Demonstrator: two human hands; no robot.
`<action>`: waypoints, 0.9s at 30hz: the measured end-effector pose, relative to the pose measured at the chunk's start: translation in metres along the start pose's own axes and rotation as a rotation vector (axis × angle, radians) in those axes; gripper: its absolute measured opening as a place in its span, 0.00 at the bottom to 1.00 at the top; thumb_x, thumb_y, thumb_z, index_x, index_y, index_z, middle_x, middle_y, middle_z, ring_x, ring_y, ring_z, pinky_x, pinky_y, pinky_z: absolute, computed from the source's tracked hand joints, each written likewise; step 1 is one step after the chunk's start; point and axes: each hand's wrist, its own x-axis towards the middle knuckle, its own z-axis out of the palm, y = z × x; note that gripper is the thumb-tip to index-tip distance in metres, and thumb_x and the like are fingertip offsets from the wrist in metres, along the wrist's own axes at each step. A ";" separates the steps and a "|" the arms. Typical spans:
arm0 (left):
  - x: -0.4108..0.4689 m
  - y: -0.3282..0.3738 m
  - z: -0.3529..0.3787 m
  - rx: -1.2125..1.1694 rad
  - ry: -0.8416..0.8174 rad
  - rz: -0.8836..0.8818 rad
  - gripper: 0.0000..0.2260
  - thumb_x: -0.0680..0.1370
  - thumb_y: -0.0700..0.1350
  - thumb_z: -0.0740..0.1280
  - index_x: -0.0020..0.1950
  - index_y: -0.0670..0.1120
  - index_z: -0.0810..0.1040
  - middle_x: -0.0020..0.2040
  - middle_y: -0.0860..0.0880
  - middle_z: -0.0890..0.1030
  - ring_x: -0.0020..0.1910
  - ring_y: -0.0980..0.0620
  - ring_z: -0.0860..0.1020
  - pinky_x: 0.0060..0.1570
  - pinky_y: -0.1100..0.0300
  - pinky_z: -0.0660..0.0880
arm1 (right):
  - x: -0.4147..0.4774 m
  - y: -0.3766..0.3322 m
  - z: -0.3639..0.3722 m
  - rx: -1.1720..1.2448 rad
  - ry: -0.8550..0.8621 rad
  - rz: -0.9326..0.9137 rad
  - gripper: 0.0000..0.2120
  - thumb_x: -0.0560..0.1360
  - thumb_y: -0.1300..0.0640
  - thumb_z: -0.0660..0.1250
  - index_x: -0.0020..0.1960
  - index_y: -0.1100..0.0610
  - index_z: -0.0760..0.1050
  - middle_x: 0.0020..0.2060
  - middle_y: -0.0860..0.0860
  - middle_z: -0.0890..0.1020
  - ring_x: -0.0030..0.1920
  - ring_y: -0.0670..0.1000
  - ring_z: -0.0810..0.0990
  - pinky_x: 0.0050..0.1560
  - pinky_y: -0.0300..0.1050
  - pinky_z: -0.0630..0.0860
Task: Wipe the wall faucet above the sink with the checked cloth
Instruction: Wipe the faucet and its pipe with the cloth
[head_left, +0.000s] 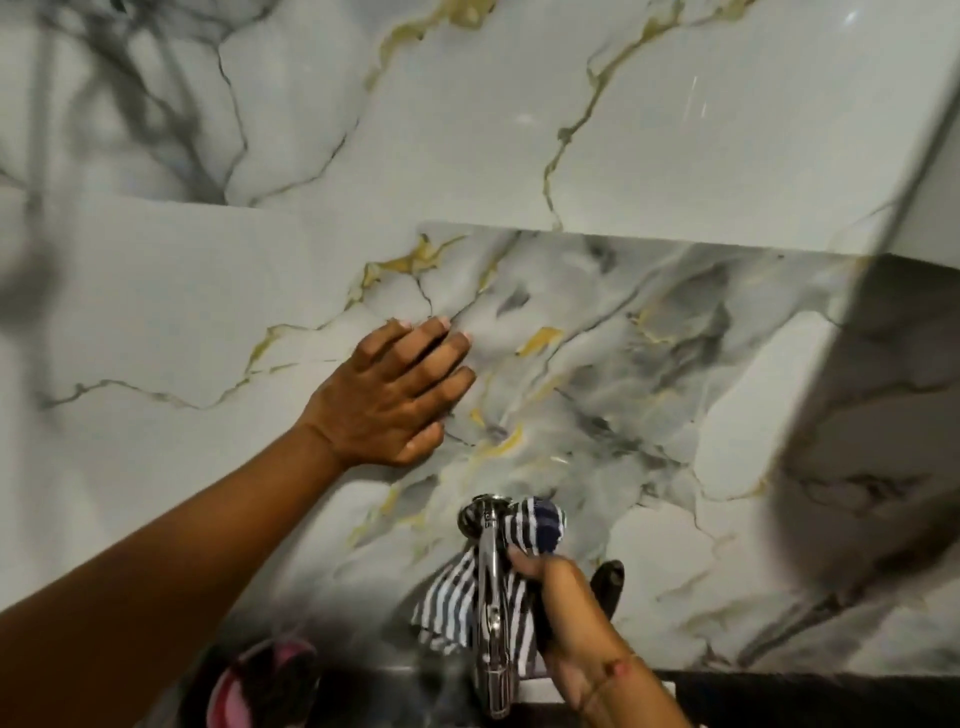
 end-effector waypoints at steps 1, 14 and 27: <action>0.000 0.000 0.002 0.007 0.010 0.004 0.22 0.73 0.53 0.59 0.62 0.44 0.78 0.67 0.41 0.79 0.69 0.39 0.70 0.71 0.46 0.57 | 0.001 0.000 0.002 0.152 -0.077 0.126 0.16 0.74 0.58 0.61 0.47 0.65 0.85 0.46 0.64 0.86 0.44 0.60 0.86 0.52 0.55 0.81; 0.001 0.003 0.001 0.011 -0.015 -0.004 0.24 0.73 0.53 0.58 0.64 0.44 0.77 0.69 0.41 0.75 0.70 0.40 0.69 0.67 0.45 0.64 | -0.020 0.022 0.052 -1.491 0.445 -0.691 0.28 0.70 0.58 0.61 0.70 0.47 0.65 0.70 0.53 0.62 0.66 0.58 0.67 0.64 0.54 0.73; 0.004 0.003 -0.003 -0.003 -0.046 0.022 0.26 0.74 0.51 0.57 0.69 0.41 0.71 0.71 0.38 0.73 0.73 0.37 0.65 0.70 0.42 0.64 | -0.009 0.019 0.077 -2.164 0.376 -0.592 0.22 0.76 0.52 0.61 0.68 0.60 0.69 0.67 0.59 0.65 0.66 0.64 0.61 0.61 0.66 0.69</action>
